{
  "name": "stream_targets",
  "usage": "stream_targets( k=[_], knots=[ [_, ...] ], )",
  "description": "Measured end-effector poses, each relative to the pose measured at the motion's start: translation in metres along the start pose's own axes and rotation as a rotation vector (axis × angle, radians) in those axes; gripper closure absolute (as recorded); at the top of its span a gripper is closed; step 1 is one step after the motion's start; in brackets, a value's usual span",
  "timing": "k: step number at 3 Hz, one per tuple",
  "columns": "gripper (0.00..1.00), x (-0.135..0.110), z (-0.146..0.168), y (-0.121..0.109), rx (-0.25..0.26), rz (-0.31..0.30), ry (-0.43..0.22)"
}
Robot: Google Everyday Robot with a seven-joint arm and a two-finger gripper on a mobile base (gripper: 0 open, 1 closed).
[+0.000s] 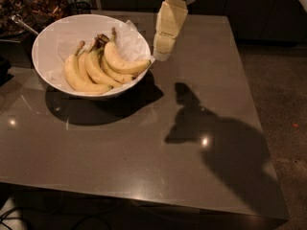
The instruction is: Pick banana from white bowl
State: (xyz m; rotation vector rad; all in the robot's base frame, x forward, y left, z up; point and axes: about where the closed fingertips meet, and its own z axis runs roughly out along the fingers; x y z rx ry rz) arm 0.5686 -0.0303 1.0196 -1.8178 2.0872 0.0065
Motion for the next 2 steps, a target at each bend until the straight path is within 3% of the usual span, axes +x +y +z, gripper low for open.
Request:
stream_targets(
  k=[1,2],
  knots=[
    [0.00,-0.009,0.010,-0.005,-0.011,0.008,-0.032],
    [0.00,-0.034,0.032,-0.010,-0.064,-0.011,-0.041]
  ],
)
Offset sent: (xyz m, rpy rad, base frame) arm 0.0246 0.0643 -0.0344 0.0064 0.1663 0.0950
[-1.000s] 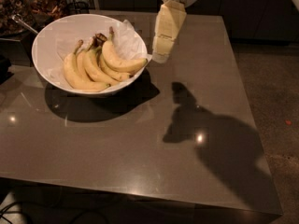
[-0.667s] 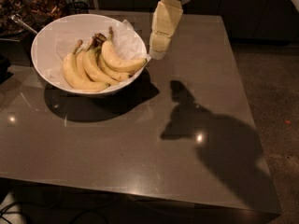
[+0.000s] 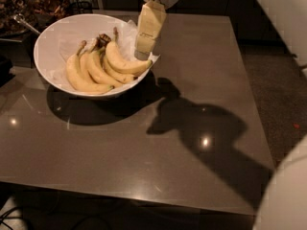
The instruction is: Pick banana from white bowl
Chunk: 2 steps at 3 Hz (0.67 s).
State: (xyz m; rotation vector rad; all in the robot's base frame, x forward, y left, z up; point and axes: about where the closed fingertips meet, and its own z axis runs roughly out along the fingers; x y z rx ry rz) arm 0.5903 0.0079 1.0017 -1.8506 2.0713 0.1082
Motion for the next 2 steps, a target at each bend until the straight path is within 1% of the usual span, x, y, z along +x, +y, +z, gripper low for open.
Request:
stream_targets(
  k=[1,2],
  knots=[
    [0.00,-0.0124,0.0223,-0.0064,-0.045,-0.004,-0.005],
    [0.00,-0.0182,0.0253,-0.0122,-0.027,-0.003,-0.025]
  ],
)
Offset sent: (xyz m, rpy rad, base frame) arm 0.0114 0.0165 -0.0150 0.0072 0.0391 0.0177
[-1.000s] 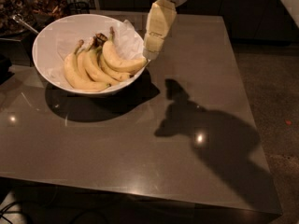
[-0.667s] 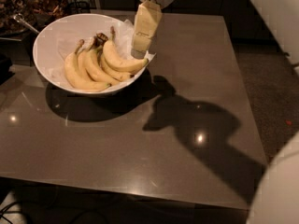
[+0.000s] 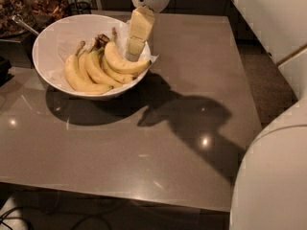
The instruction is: Pick banana from white bowl
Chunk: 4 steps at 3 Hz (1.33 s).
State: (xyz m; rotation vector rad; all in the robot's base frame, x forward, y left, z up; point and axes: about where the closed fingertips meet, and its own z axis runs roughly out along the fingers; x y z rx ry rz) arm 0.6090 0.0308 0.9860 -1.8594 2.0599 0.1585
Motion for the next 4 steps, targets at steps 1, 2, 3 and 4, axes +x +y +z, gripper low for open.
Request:
stream_targets(
  k=[1,2,3,4],
  knots=[
    [0.00,-0.010,0.014,-0.006,-0.015,0.021,-0.005],
    [0.18,-0.022,0.030,-0.012,-0.041,0.036,0.007],
    [0.33,-0.033,0.043,-0.018,-0.065,0.054,0.015],
    [0.36,-0.039,0.055,-0.023,-0.086,0.075,0.021]
  ],
)
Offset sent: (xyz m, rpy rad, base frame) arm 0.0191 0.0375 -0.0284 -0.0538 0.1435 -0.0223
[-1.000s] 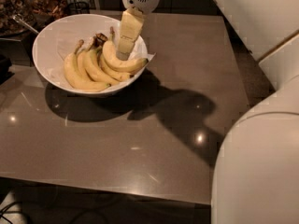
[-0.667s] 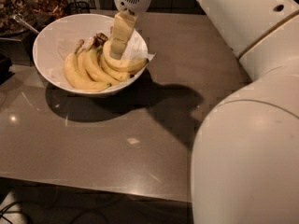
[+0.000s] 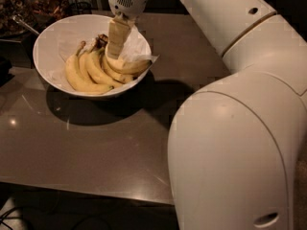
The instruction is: Pick banana from white bowl
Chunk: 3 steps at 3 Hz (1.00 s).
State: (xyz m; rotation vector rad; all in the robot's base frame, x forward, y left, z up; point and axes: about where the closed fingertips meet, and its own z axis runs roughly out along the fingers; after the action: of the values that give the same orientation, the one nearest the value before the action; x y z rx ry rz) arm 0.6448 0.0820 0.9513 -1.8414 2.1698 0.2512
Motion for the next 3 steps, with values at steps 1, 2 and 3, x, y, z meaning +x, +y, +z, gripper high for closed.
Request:
stream_targets(
  k=[1,2,3],
  knots=[
    [0.37,-0.003,0.012,-0.004,-0.024,0.027,0.001],
    [0.42,-0.005,0.023,-0.006,-0.051,0.053,0.004],
    [0.40,-0.004,0.031,-0.007,-0.076,0.082,0.002]
  ],
)
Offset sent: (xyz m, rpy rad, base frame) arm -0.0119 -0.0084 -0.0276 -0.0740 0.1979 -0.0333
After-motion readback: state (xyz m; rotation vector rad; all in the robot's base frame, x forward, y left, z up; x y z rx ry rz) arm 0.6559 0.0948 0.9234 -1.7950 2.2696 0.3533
